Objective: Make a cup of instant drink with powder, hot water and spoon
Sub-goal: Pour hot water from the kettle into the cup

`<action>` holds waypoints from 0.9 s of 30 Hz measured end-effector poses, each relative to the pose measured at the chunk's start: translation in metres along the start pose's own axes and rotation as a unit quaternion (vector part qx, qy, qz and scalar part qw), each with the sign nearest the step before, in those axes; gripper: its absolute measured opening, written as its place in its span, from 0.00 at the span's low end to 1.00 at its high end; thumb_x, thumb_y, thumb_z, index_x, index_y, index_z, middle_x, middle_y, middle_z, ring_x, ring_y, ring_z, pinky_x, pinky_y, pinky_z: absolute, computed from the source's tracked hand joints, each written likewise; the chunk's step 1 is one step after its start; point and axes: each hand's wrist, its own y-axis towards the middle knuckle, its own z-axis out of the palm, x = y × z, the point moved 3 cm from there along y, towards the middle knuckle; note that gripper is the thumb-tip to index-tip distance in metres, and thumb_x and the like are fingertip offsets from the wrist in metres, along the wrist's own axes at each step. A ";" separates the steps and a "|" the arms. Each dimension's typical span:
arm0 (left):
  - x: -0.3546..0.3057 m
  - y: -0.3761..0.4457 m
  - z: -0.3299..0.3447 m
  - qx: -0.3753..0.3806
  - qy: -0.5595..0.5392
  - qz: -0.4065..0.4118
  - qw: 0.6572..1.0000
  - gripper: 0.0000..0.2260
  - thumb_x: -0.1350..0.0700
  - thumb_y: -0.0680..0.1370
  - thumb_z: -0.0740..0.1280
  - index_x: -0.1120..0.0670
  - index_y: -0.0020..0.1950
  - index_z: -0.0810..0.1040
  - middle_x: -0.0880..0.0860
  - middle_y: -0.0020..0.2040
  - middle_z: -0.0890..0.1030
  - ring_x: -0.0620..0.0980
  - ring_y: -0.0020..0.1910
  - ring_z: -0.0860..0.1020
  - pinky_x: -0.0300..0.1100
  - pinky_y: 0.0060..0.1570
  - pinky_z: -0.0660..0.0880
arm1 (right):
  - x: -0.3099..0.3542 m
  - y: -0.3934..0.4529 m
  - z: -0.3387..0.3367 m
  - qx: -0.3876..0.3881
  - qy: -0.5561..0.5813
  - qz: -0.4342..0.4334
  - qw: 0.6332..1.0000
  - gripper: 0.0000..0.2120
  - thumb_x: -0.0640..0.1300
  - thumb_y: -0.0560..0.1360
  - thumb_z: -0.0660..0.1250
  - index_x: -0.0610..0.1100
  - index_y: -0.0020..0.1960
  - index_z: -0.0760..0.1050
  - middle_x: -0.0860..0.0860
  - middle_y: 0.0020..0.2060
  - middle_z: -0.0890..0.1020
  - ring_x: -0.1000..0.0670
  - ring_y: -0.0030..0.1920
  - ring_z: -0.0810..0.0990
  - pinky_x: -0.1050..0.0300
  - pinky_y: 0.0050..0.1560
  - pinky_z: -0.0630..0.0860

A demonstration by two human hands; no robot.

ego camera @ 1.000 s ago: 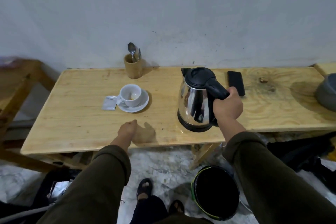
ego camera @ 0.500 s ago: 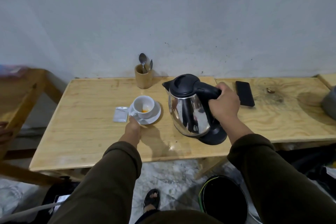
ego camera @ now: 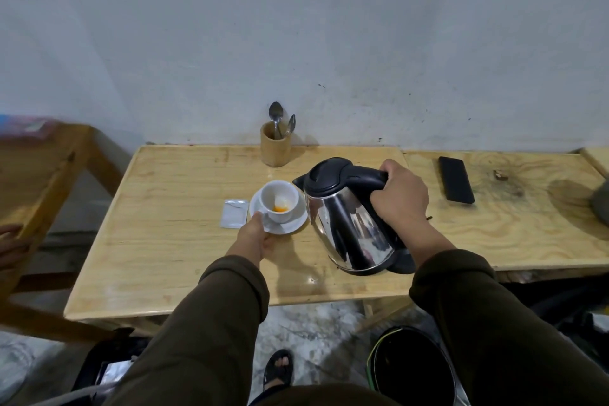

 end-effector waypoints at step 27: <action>-0.005 0.001 -0.005 0.029 -0.007 -0.039 0.999 0.24 0.47 0.80 0.60 0.59 0.71 0.68 0.55 0.40 0.75 0.50 0.38 0.74 0.46 0.53 0.70 | 0.029 0.002 -0.001 0.028 -0.094 -0.028 0.995 0.10 0.36 0.72 0.63 0.43 0.52 0.71 0.48 0.37 0.74 0.45 0.39 0.71 0.55 0.39 0.68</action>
